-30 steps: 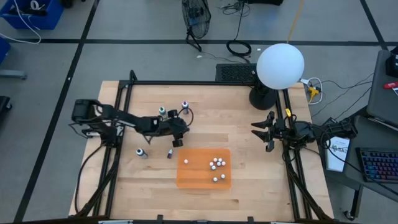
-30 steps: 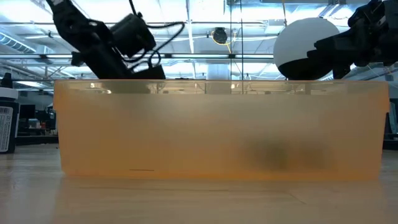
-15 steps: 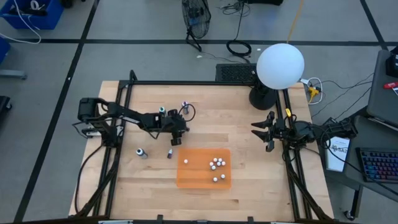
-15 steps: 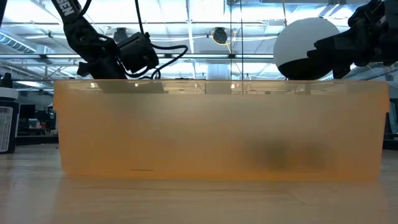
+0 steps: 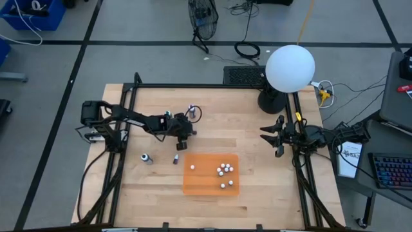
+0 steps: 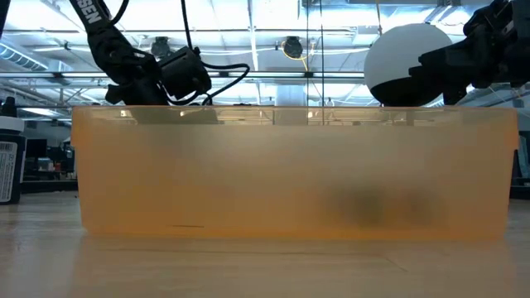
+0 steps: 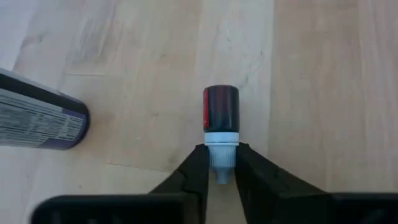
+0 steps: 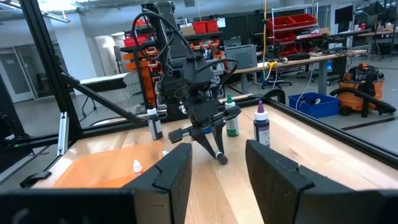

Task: Pick & Place food coloring
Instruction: Put the small red food coloring bottle into the orange bin

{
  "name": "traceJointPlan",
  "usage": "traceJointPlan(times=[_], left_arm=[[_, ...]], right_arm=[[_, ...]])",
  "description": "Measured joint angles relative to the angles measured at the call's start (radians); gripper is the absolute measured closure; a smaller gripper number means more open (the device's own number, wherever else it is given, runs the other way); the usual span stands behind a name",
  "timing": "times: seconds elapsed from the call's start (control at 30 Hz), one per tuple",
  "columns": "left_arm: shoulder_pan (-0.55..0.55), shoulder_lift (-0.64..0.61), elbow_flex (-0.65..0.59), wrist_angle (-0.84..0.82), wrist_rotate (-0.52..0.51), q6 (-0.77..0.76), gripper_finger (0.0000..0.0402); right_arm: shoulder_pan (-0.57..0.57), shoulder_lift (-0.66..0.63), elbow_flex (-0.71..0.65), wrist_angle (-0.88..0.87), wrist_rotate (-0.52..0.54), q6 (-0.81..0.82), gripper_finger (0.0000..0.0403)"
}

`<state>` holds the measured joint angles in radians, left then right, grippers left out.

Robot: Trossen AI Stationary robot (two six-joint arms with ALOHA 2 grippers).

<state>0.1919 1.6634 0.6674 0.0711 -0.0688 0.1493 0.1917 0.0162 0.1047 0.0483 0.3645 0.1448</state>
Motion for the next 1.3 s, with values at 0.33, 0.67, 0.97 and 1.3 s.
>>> traceJointPlan(times=[0.33, 0.67, 0.97, 1.3], left_arm=[[-0.011, -0.016, 0.011, -0.002, -0.037, -0.002, 0.0351], [-0.091, -0.109, 0.128, -0.131, -0.076, -0.022, 0.0351], [-0.207, -0.114, 0.299, -0.293, -0.144, -0.021, 0.0351], [-0.319, -0.113, 0.399, -0.406, -0.224, -0.036, 0.0351]], right_arm=[[0.0, 0.0, 0.0, 0.0, 0.0, 0.0, 0.0261], [0.0, 0.005, 0.0, -0.011, -0.001, 0.0, 0.0261], [0.0, 0.018, 0.0, -0.012, -0.001, 0.0, 0.0261], [0.0, 0.027, 0.0, 0.068, -0.022, 0.0, 0.0261]])
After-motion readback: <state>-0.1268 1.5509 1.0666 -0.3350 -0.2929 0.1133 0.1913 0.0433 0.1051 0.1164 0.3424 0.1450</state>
